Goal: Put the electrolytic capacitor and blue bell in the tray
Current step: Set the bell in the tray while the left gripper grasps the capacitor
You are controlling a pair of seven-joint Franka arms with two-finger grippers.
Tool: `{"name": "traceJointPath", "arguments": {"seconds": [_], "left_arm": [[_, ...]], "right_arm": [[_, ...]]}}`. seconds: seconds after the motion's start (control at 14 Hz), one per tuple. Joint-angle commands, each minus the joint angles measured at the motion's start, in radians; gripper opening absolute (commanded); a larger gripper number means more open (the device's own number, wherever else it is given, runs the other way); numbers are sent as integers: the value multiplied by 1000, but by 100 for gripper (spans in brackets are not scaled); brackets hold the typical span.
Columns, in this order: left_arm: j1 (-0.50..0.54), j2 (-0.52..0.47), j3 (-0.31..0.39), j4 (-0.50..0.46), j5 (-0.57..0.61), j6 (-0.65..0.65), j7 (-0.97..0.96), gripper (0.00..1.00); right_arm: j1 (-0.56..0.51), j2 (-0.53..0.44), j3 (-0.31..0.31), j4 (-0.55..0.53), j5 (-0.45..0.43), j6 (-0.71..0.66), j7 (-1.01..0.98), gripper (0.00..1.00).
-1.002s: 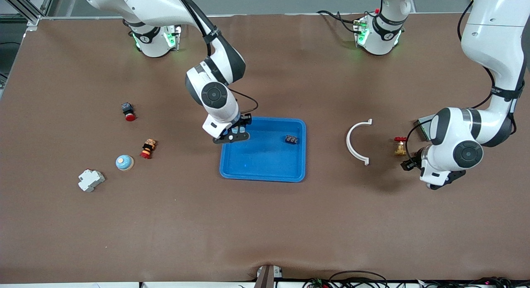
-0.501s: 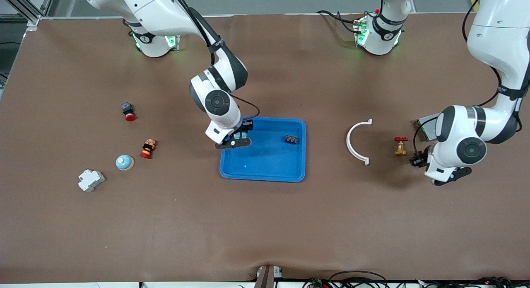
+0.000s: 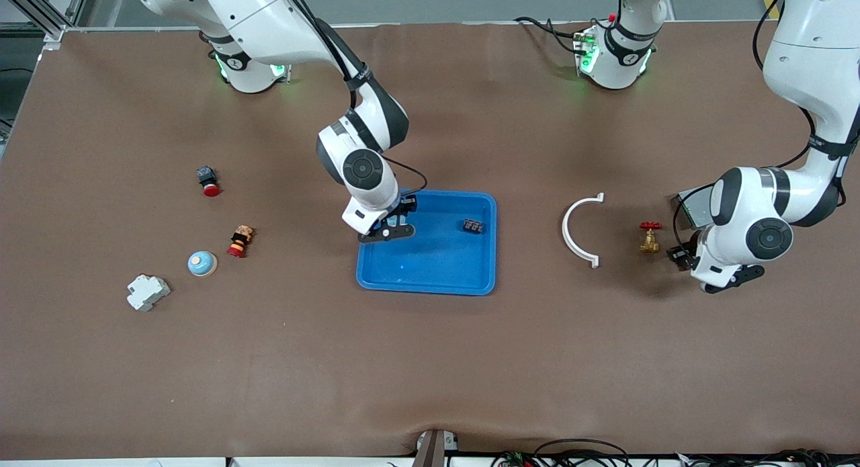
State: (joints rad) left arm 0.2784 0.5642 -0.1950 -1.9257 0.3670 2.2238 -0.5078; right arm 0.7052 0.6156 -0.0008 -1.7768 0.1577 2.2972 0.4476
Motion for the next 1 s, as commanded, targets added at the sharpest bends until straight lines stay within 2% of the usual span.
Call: {"name": "traceJointPath", "arguments": {"seconds": [0.0, 0.14, 0.21, 0.29, 0.36, 0.43, 0.64, 0.79, 0.93], "left_arm": [[5, -14, -6, -16, 18, 14, 11, 3], [1, -18, -15, -10, 1, 10, 9, 0], [1, -23, -44, -7, -29, 5, -1, 0], [4, -27, -58, 10, -71, 1, -6, 0], [-1, -32, -61, 33, -106, -31, -6, 0], [-10, -32, -66, 66, -129, -65, -8, 0], [-30, -26, -133, 184, -218, -191, -133, 0], [-76, -24, -159, 229, -226, -226, -246, 0], [-120, -27, -176, 234, -229, -227, -346, 0]], "right_arm": [[16, 18, -10, 27, 17, -5, 10, 23], [16, 24, -8, 27, 17, -5, 10, 29], [16, 24, -10, 27, 17, -5, 10, 36], [16, 24, -8, 28, 17, -5, 10, 55], [16, 24, -10, 28, 17, -5, 10, 80], [16, 24, -10, 28, 17, -5, 10, 100], [16, 19, -8, 30, 17, -19, 10, 100], [10, 4, -8, 45, 17, -33, -1, 100], [-4, -46, -14, 69, 16, -160, -10, 100]]}}
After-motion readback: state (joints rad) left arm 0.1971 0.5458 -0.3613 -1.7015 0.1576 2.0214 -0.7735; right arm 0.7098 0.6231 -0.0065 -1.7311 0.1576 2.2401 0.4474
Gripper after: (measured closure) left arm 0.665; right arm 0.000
